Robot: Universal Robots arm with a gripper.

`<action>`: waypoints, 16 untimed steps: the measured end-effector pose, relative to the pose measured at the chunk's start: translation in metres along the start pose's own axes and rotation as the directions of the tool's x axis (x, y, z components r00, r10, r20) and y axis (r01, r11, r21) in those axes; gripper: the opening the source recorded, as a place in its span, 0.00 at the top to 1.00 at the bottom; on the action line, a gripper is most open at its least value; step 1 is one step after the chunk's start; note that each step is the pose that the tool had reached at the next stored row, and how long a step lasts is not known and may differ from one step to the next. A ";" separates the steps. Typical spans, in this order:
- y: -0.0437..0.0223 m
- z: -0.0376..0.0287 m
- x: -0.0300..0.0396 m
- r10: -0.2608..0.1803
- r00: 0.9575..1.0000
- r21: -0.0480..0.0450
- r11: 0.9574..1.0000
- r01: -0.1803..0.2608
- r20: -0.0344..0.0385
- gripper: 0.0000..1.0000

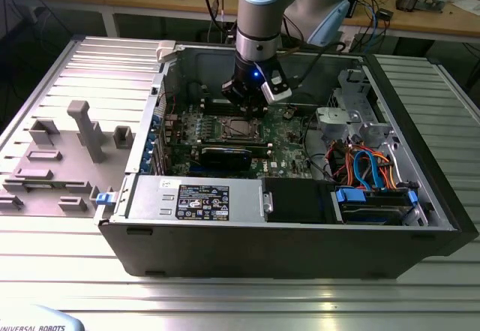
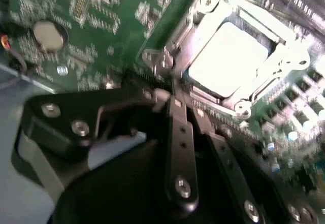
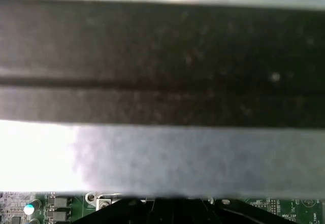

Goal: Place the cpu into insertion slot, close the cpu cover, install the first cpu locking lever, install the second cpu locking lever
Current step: 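Install the first cpu locking lever, then install the second cpu locking lever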

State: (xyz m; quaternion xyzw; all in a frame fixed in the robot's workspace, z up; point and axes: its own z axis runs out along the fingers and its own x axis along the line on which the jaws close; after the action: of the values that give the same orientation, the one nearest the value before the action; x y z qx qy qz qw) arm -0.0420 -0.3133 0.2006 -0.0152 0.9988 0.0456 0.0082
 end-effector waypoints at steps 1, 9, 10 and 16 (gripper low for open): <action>0.0000 0.0000 0.0000 0.000 1.000 0.000 1.000 0.000 0.000 0.89; 0.0007 -0.0067 -0.0001 0.000 1.000 -0.001 1.000 0.000 0.000 0.89; 0.0006 -0.0067 -0.0002 0.000 1.000 -0.001 1.000 0.000 0.000 0.89; -0.0025 -0.0070 0.0000 0.000 1.000 0.000 1.000 0.000 -0.001 0.89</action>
State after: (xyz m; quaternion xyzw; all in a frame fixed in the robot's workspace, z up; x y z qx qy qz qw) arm -0.0420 -0.3164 0.2073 -0.0152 0.9988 0.0459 0.0079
